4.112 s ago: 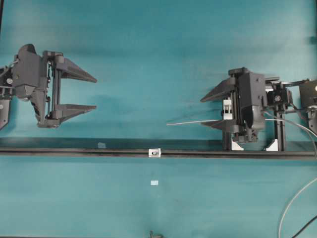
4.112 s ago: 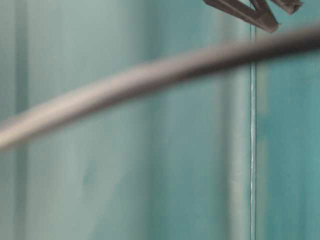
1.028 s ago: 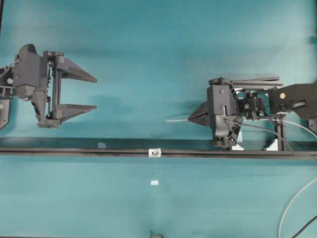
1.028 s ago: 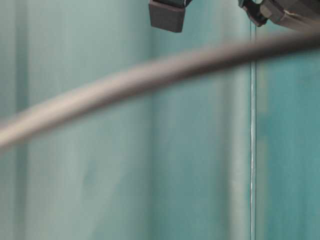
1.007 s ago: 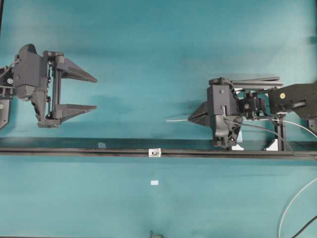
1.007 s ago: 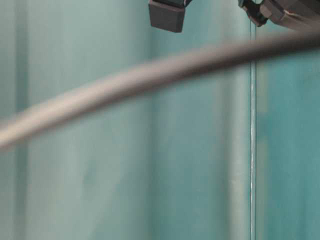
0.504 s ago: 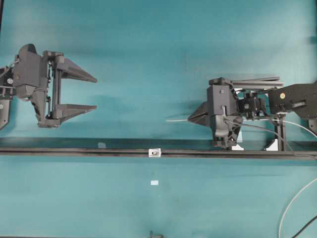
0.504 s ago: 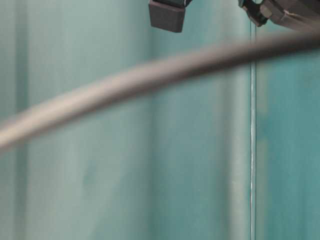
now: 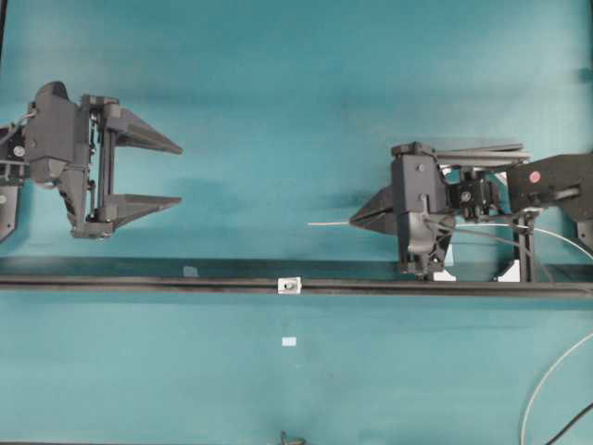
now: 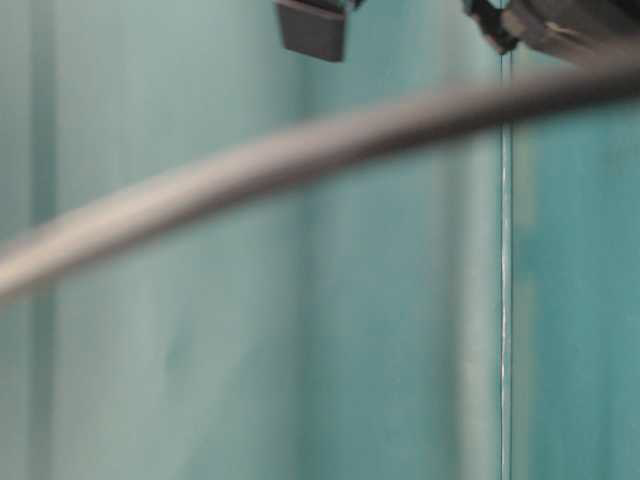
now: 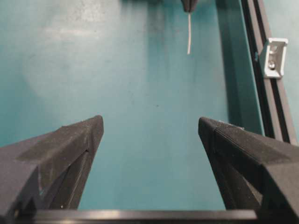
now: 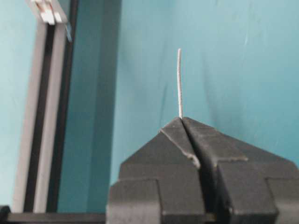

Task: Insert the wire through the hole in the metal fitting marked with a red label.
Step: 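Close the right gripper on the wire and pull it from the clamp, then carry the wire with the right gripper down to the rail fitting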

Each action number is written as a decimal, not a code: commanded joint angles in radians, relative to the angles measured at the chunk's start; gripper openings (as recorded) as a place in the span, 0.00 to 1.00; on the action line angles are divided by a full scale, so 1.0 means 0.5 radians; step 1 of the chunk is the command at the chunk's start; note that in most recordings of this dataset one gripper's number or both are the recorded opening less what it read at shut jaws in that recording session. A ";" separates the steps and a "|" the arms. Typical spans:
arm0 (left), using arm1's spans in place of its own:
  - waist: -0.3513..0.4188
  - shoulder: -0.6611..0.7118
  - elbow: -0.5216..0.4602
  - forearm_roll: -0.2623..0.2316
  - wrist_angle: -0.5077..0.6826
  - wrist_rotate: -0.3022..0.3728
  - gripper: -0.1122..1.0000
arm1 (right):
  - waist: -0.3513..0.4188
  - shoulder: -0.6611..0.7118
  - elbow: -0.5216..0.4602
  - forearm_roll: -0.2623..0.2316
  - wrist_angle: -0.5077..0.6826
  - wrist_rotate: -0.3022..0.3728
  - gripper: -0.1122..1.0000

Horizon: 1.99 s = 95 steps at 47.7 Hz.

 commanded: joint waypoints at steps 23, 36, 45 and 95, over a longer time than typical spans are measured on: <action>0.003 -0.055 -0.163 -0.006 -0.006 0.003 0.59 | 0.003 -0.347 -0.018 0.000 0.175 0.000 0.09; 0.006 -0.055 -0.252 -0.006 0.101 0.000 0.59 | 0.003 -0.509 -0.031 0.025 0.362 0.006 0.09; -0.018 -0.104 -0.298 -0.003 0.153 0.003 0.59 | 0.003 -0.598 -0.021 0.046 0.430 0.074 0.09; -0.512 0.316 -0.196 -0.055 -0.368 -0.071 0.59 | 0.328 -0.411 0.150 0.233 -0.196 0.236 0.09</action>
